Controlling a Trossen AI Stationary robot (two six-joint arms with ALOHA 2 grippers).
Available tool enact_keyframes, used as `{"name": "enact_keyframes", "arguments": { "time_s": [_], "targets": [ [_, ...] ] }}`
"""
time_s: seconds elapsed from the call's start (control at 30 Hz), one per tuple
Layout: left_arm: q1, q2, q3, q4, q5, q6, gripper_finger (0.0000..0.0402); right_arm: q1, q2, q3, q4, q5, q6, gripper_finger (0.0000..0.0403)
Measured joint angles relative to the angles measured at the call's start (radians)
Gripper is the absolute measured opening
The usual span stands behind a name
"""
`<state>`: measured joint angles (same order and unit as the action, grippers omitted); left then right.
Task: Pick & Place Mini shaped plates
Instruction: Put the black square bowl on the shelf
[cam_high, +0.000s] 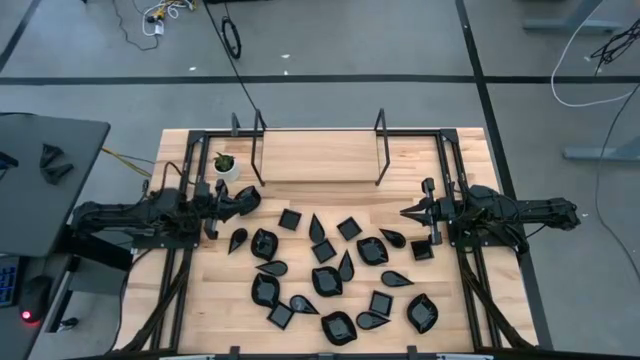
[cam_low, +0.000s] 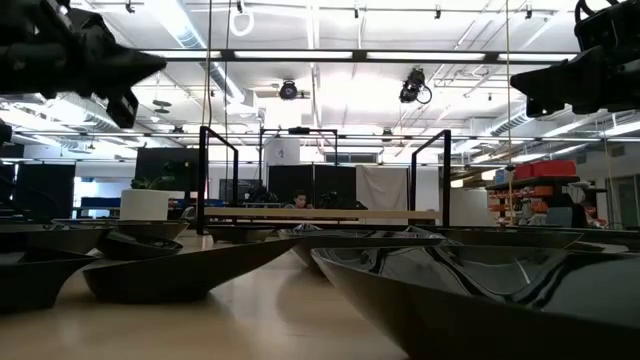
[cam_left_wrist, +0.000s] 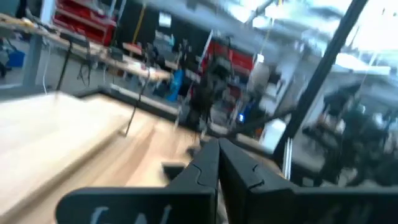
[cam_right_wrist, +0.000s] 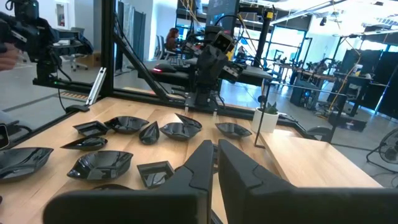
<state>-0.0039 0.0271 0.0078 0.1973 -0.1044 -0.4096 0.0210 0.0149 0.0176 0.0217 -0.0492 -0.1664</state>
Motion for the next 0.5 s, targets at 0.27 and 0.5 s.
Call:
{"name": "enact_keyframes", "arguments": {
  "time_s": [0.27, 0.5],
  "targets": [
    [0.0, 0.314, 0.001, 0.443, -0.015, 0.107, 0.0009, 0.0, 0.0, 0.0, 0.0, 0.0, 0.0, 0.0027],
    [0.0, 0.73, 0.167, 0.341, 0.062, 0.186, 0.0009, 0.0, 0.0, 0.0, 0.0, 0.0, 0.0, 0.0027]
  ]
}}
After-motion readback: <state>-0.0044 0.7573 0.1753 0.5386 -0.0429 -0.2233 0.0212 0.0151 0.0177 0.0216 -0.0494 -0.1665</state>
